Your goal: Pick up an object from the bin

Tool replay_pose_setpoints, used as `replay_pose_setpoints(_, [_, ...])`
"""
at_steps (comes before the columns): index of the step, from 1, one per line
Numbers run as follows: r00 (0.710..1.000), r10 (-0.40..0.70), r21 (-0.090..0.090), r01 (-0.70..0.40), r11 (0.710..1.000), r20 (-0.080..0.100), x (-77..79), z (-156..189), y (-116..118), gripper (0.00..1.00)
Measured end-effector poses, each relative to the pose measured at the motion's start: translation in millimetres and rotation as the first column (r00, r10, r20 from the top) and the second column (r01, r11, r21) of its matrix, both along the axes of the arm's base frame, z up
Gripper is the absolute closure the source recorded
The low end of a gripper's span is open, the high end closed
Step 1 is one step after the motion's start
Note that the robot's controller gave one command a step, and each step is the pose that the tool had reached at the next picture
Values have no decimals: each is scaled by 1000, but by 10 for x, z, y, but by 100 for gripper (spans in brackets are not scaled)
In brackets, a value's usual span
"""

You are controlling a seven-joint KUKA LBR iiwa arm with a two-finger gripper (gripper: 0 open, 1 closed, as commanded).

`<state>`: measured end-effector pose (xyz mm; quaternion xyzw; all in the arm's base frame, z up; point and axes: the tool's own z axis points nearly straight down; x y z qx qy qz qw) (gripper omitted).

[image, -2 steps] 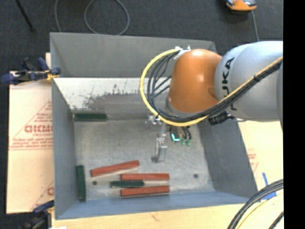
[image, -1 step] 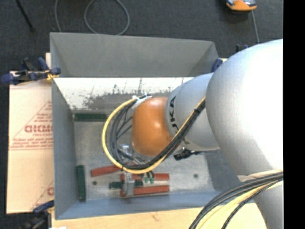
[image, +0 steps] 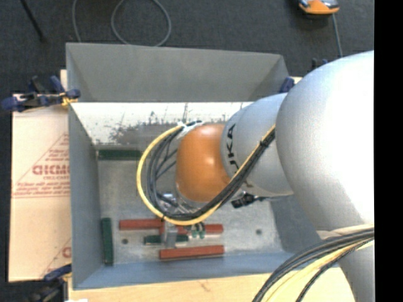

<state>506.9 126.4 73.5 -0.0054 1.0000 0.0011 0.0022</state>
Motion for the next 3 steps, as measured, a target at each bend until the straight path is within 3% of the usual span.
replay_pose_setpoints(1, [1000, -24, 3, 24, 1000, -5, 119, 3, -84, 100])
replay_pose_setpoints(2, [999, -42, 3, 42, 999, -8, 444, 7, -205, 100])
replay_pose_setpoints(3, [998, -70, 1, 70, 998, 7, 493, 1486, -306, 100])
